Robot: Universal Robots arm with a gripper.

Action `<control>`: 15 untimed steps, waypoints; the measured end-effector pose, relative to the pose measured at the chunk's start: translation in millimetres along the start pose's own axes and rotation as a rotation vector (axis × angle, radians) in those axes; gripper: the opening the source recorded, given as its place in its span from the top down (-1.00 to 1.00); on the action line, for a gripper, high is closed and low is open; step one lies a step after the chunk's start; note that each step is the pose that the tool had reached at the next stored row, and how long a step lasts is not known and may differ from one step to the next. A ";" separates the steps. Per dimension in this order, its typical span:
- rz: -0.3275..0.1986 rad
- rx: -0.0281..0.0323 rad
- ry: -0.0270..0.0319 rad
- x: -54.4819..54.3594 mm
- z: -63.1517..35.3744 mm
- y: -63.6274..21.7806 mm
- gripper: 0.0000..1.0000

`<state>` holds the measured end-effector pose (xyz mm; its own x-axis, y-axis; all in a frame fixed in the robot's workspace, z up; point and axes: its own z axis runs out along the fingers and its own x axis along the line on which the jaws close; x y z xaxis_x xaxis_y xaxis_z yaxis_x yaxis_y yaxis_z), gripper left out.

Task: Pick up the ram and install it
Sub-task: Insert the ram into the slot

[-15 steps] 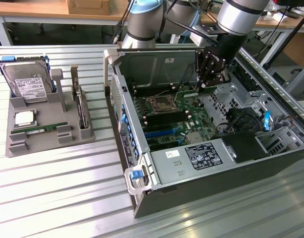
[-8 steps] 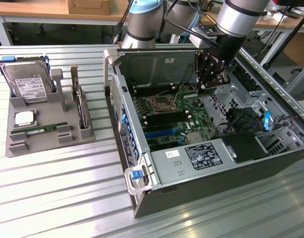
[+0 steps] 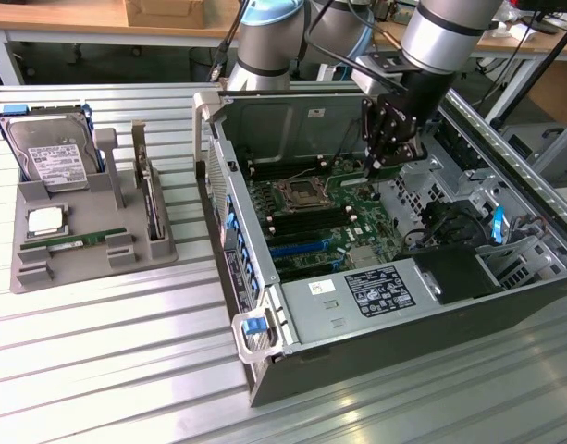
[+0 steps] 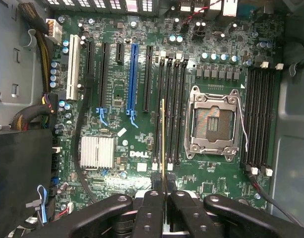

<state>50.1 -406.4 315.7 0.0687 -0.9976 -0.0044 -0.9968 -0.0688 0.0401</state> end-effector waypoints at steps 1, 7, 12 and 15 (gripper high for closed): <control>0.000 0.0000 0.0000 0.0 0.7 0.0 0.76; 0.000 -0.0001 0.0000 0.0 4.1 -0.1 0.76; 0.000 0.0000 0.0000 0.0 6.3 -0.3 0.76; 0.000 -0.0001 0.0000 0.0 8.8 -0.4 0.76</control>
<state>50.2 -406.4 306.9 0.0687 -0.9976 -0.0044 -0.9968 -0.0688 0.0402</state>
